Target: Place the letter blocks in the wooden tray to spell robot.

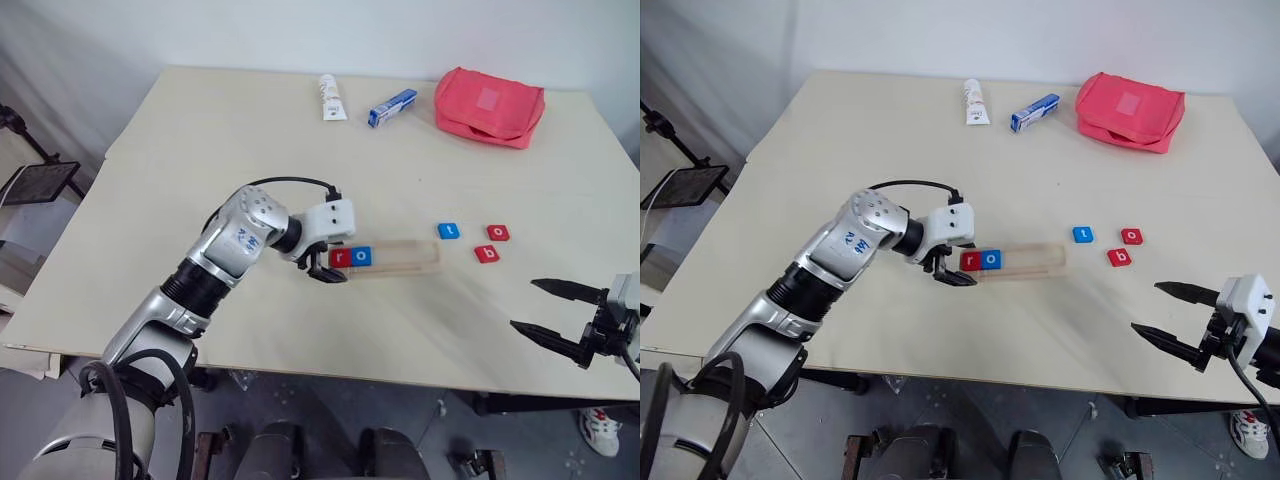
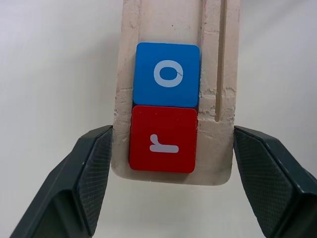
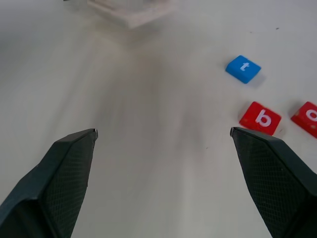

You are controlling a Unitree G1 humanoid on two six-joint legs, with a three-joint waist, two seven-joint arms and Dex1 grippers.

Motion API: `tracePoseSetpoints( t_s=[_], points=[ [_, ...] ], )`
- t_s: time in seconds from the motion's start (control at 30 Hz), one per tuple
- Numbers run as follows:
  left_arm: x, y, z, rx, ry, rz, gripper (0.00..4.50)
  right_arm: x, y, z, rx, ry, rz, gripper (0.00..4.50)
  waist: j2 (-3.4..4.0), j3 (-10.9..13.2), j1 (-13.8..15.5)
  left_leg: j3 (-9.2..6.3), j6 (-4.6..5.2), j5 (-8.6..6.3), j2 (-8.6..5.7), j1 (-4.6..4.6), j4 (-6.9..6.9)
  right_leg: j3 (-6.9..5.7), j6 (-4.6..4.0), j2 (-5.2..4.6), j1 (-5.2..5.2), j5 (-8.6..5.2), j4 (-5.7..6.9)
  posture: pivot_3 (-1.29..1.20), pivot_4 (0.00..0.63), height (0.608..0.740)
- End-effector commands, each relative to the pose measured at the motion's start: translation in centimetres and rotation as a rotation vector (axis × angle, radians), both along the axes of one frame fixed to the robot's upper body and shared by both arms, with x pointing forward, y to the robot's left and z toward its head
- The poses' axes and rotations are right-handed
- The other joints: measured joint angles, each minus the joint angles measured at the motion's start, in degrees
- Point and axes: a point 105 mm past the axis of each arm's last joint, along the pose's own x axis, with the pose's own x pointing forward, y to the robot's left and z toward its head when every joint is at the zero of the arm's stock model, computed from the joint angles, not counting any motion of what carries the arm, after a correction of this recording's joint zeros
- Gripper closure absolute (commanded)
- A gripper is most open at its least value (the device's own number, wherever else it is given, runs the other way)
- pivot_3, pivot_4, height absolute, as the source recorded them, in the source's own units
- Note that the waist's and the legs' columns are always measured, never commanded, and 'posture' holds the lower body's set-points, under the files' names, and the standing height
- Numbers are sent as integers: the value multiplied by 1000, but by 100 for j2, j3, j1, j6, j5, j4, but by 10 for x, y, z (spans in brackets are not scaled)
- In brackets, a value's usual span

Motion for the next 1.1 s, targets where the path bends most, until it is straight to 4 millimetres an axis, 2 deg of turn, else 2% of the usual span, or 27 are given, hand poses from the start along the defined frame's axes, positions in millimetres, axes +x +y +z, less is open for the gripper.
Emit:
tracePoseSetpoints(
  t_s=[0.03, 0.2, 0.43, 0.77, 1.1],
  points=[
    [-9, -12, 3, 22, -32, -63, 1108, -4, -6, 13, -30, -53, 10, 0, 0, 0, -9, 3, 0, 0, 0, 0, 2, 2, 0, 0, 0, 0, 0, 0, 150, 740],
    [-20, -29, -19, 65, 0, -90, 1108, -10, -19, 16, -38, -68, 0, 0, 0, 0, 13, 5, 2, -1, 0, 1, 11, 4, 0, -1, 4, 0, -2, 0, 150, 740],
    [-24, -40, -33, 91, 4, -81, 1108, -12, -19, 12, -37, -59, 22, 0, -1, 1, 18, -3, 8, -4, -1, -7, 22, 2, 0, -3, 8, 0, -6, 0, 150, 740],
    [-16, -51, -27, 90, -30, -64, 1108, -11, -16, 9, -30, -62, 4, 0, 0, 0, 23, -4, 8, -5, -1, -7, 31, 2, 0, -4, 14, 0, -8, 0, 150, 740],
    [-21, -63, -22, 68, -17, -76, 1108, -12, -18, 7, -33, -58, -20, 0, -1, 1, 17, -3, 9, -5, -1, -8, 31, 2, 0, -5, 13, 0, -8, 0, 150, 740]
  ],
)
